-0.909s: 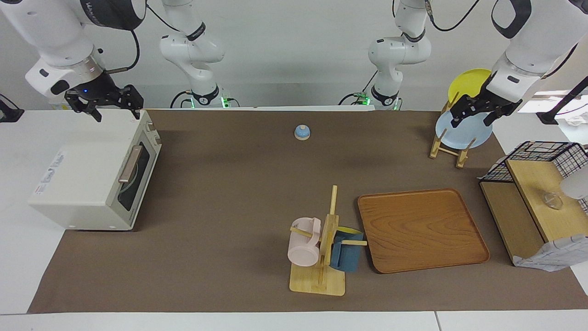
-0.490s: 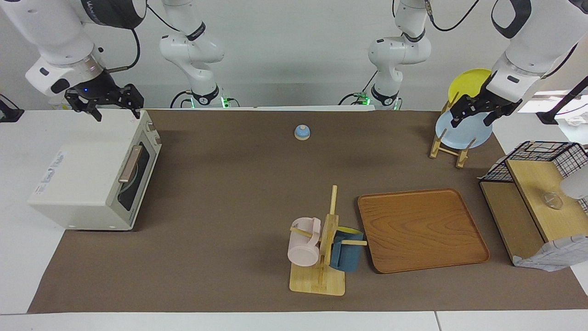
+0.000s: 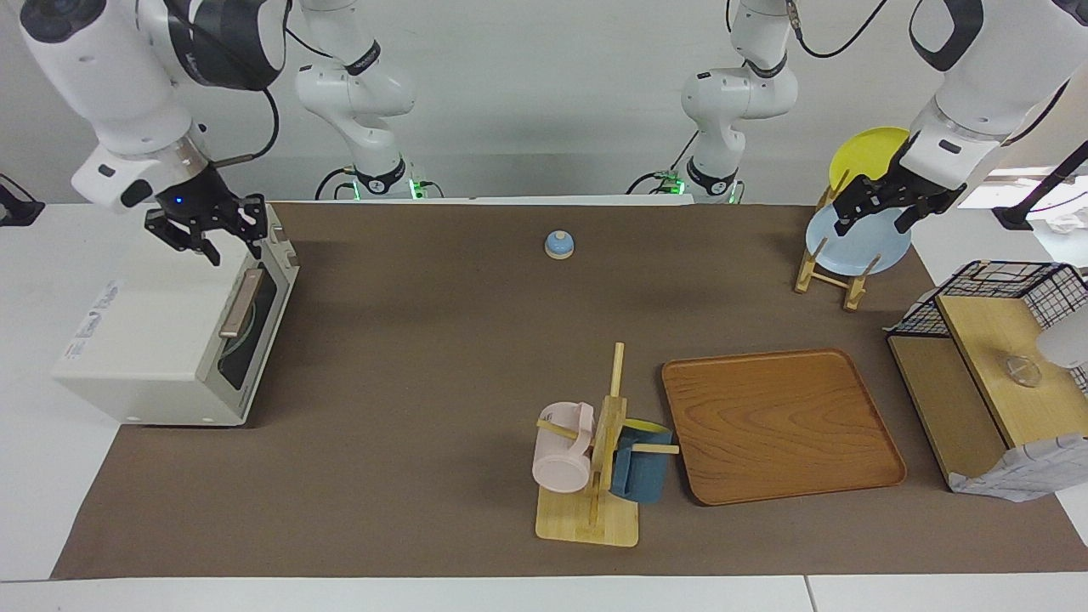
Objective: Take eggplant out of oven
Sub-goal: 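Grasp the toaster oven door handle with the right gripper and pull it open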
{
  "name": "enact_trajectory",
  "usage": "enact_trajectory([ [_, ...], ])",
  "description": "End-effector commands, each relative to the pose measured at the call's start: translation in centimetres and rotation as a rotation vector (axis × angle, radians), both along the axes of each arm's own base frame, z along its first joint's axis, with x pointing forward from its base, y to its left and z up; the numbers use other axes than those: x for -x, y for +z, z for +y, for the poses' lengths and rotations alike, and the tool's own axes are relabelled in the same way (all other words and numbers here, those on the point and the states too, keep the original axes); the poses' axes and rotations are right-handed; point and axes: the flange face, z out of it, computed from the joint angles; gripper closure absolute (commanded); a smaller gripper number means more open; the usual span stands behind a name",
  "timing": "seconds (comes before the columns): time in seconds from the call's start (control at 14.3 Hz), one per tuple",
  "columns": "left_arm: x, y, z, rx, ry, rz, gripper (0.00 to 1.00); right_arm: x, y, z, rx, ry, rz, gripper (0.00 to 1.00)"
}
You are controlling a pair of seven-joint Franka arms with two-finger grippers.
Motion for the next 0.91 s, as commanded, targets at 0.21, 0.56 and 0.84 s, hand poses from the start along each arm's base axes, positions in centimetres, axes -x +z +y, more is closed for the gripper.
enact_trajectory([
  [0.21,0.3,0.1,0.2,-0.004,0.005,0.007,0.0,0.1,-4.7,-1.5,0.094,-0.026,0.033,1.0],
  [0.56,0.3,0.1,0.2,-0.004,0.005,0.009,0.0,0.3,-7.2,-2.5,0.136,-0.032,0.024,1.0],
  [0.84,0.3,0.1,0.2,-0.004,0.005,0.007,0.0,-0.1,-10.4,-1.7,0.141,-0.011,0.019,1.0],
])
